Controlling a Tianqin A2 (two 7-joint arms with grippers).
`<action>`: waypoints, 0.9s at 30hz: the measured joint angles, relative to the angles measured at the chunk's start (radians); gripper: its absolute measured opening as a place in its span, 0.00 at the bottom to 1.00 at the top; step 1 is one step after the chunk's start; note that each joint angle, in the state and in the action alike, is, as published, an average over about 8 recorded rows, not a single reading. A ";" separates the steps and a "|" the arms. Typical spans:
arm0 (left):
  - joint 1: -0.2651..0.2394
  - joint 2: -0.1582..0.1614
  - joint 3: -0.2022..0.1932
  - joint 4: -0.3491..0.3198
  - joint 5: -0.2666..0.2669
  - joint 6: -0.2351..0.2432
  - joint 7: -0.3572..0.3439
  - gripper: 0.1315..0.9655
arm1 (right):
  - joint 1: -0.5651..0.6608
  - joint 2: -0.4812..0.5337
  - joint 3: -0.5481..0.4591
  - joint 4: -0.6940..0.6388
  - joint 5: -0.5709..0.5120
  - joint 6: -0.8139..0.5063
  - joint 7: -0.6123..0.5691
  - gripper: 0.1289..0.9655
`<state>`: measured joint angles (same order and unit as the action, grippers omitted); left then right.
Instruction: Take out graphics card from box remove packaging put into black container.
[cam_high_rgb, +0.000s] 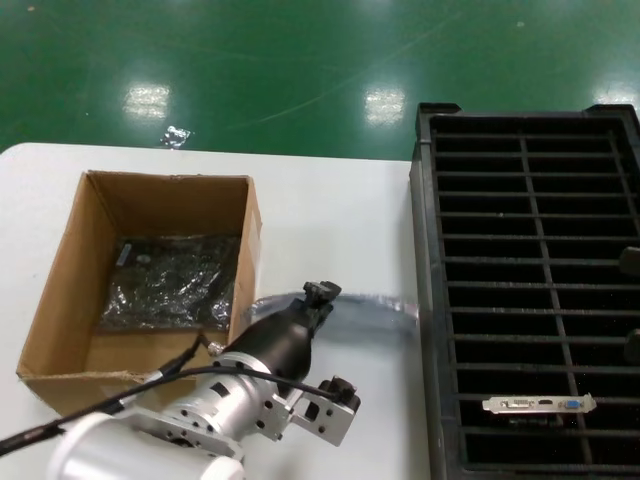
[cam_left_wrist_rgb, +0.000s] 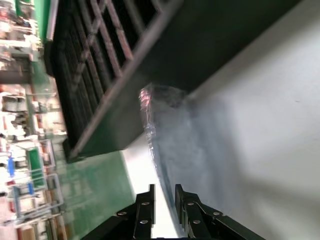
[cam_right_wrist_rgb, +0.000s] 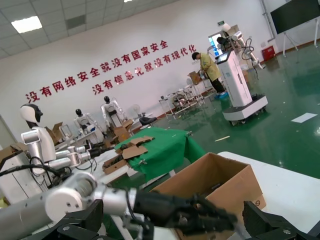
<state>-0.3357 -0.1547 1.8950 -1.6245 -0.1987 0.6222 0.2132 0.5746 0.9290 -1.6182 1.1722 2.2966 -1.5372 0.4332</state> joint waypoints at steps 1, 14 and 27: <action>0.002 -0.010 0.001 -0.026 -0.011 0.015 0.002 0.09 | 0.000 0.000 0.000 0.000 0.000 0.000 0.000 1.00; 0.024 -0.156 -0.141 -0.351 -0.145 0.113 -0.032 0.27 | 0.000 0.000 0.000 0.000 0.000 0.000 0.000 1.00; 0.061 -0.163 -0.185 -0.330 -0.290 0.032 -0.056 0.62 | -0.055 -0.060 0.002 0.041 -0.047 0.146 -0.041 1.00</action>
<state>-0.2747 -0.3174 1.7104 -1.9540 -0.4890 0.6546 0.1570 0.5197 0.8690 -1.6166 1.2131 2.2493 -1.3909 0.3919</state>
